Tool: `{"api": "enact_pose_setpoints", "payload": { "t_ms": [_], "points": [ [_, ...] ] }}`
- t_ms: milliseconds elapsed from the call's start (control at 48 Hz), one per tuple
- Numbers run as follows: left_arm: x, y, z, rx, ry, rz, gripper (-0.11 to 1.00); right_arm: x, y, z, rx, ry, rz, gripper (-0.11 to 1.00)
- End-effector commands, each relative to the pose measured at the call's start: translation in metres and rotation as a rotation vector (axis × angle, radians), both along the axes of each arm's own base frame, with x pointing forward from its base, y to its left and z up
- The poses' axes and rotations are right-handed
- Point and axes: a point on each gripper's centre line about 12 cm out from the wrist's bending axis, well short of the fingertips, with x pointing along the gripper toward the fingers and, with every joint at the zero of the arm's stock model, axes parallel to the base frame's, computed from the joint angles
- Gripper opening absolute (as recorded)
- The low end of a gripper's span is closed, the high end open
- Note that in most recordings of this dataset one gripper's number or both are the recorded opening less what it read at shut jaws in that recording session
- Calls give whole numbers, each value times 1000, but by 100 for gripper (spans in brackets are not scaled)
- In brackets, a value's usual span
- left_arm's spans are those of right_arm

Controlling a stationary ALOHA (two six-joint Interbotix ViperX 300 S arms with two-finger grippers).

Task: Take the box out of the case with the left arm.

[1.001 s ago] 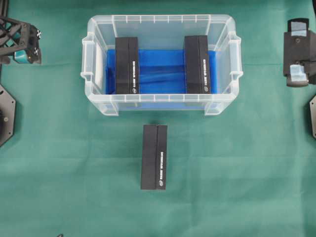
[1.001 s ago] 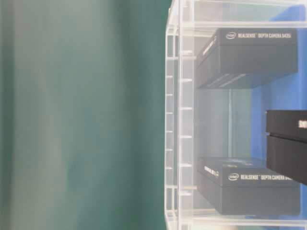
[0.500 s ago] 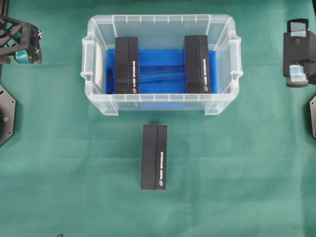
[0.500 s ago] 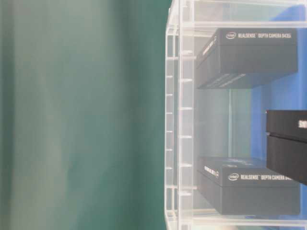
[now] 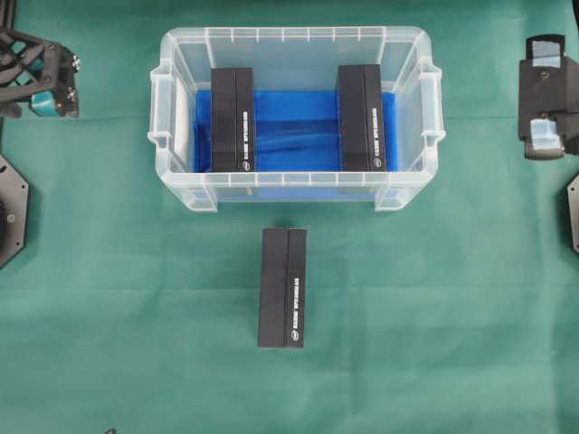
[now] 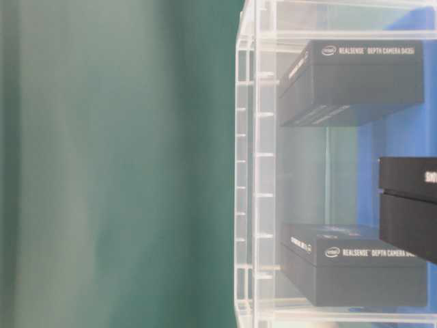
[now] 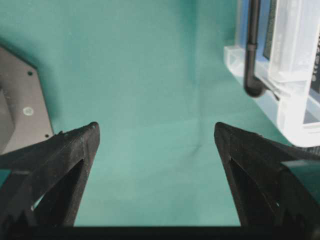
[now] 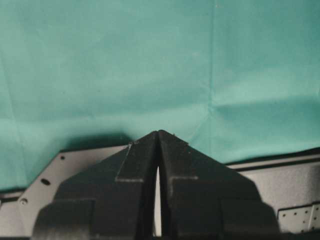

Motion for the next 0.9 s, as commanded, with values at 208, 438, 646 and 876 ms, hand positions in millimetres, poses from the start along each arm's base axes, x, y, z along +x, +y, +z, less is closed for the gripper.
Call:
{"api": "enact_pose_setpoints", "payload": {
  "t_ms": [208,438,646,876],
  "points": [
    [44,6,13,1,-13,-40,95,1,0,3,1,-17,0,0],
    [94,13,23,7,-30,-71,95,2,0,4,0,-22,-1,0],
    [138,15,32,13,-49,-103,95,1,0,4,0,-23,0,0],
    [169,16,35,11,-45,-121,95,0,0,4,1,-25,-1,0]
  ]
}}
